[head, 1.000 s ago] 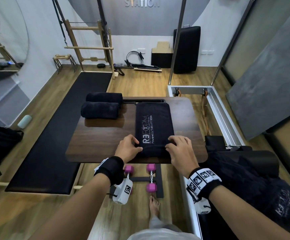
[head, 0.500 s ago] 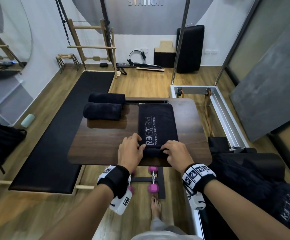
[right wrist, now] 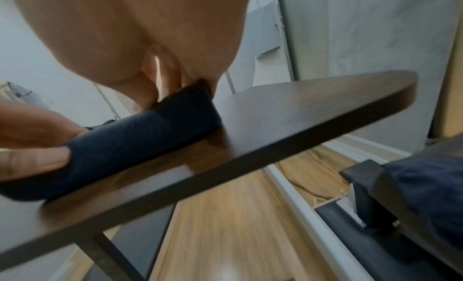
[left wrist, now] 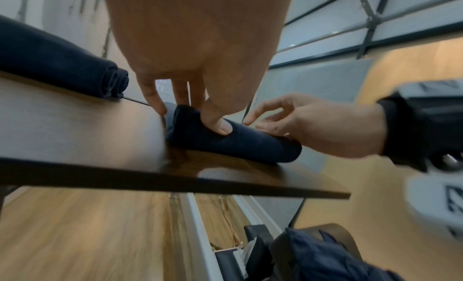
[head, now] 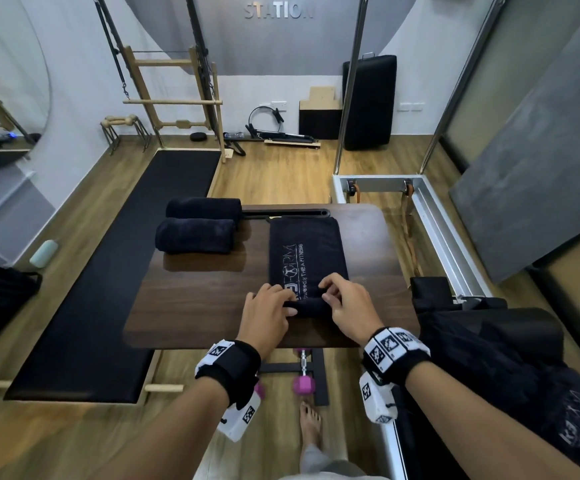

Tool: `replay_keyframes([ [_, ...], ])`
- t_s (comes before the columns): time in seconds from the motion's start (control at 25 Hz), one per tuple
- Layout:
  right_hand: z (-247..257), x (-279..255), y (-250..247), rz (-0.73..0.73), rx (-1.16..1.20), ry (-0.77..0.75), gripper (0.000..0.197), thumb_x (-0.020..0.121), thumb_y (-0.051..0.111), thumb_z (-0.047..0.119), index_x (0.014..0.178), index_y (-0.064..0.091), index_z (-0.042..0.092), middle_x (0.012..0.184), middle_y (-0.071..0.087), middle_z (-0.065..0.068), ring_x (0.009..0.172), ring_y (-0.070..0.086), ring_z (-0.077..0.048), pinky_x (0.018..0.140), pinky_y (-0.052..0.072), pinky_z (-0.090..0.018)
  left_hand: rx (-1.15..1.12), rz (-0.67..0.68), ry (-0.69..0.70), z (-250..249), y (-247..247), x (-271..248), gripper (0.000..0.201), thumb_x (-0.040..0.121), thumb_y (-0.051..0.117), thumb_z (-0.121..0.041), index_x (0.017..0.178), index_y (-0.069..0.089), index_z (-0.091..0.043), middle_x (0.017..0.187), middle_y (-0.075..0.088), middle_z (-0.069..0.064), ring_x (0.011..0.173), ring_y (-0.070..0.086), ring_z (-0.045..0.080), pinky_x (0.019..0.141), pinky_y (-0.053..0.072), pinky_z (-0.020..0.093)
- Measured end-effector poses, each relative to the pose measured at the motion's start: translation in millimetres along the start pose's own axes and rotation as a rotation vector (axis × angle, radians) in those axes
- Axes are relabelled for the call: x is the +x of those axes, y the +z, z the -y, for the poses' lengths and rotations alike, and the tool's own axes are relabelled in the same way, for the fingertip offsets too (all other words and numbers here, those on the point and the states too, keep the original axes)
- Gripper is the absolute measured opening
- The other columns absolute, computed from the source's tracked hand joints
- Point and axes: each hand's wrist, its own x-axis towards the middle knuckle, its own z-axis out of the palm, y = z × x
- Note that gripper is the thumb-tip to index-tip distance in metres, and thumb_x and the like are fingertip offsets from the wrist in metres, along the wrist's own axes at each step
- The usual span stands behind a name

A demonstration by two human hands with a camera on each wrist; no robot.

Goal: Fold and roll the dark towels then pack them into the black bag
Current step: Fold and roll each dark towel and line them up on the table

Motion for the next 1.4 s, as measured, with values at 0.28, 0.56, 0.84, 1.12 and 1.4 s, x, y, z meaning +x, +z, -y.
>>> replay_keyframes([
  [0.28, -1, -14, 1, 0.017, -0.344, -0.271, 0.037, 0.087, 0.078, 0.025, 0.121, 0.064, 0.020, 0.118, 0.065, 0.006, 0.114, 0.058, -0.017, 0.106, 0.042, -0.034, 0.075, 0.153, -0.047, 1, -4, 30, 0.032, 0.095, 0.055, -0.010, 0.118, 0.065, -0.029, 0.113, 0.065, -0.003, 0.117, 0.054, 0.024, 0.092, 0.037, 0.044],
  [0.56, 6, 31, 1, 0.215, -0.410, -0.146, 0.022, 0.097, 0.060, 0.009, 0.117, 0.061, 0.016, 0.112, 0.066, -0.002, 0.106, 0.058, -0.025, 0.087, 0.045, -0.034, 0.137, -0.054, 0.113, 10, 0, 18, 0.030, 0.106, 0.046, -0.041, 0.132, 0.053, -0.027, 0.126, 0.050, -0.005, 0.116, 0.050, 0.021, 0.090, 0.042, 0.040],
  [0.84, 2, 62, -6, 0.297, -0.242, 0.003, 0.032, 0.089, 0.053, 0.008, 0.109, 0.047, 0.032, 0.090, 0.060, 0.003, 0.088, 0.060, -0.029, 0.069, 0.040, -0.038, 0.063, 0.093, 0.099, 24, -4, 39, 0.040, 0.103, 0.055, -0.053, 0.136, 0.058, -0.030, 0.128, 0.052, -0.013, 0.120, 0.046, 0.016, 0.097, 0.035, 0.040],
  [1.12, -12, 62, -15, 0.191, -0.300, -0.221, 0.039, 0.086, 0.076, 0.050, 0.115, 0.057, 0.033, 0.116, 0.055, 0.017, 0.109, 0.049, -0.005, 0.097, 0.041, -0.030, 0.010, 0.220, 0.045, 28, -10, 73, 0.027, 0.109, 0.048, -0.042, 0.123, 0.058, -0.022, 0.119, 0.050, -0.004, 0.120, 0.044, 0.020, 0.101, 0.033, 0.045],
  [1.4, -7, 100, -22, 0.322, -0.160, -0.020, 0.011, 0.102, 0.061, 0.027, 0.112, 0.067, 0.028, 0.102, 0.070, 0.005, 0.097, 0.065, -0.020, 0.086, 0.054, -0.042, -0.149, 0.133, 0.093, 33, -19, 74, 0.065, 0.095, 0.060, -0.065, 0.144, 0.037, -0.029, 0.139, 0.043, -0.011, 0.128, 0.040, 0.010, 0.102, 0.039, 0.042],
])
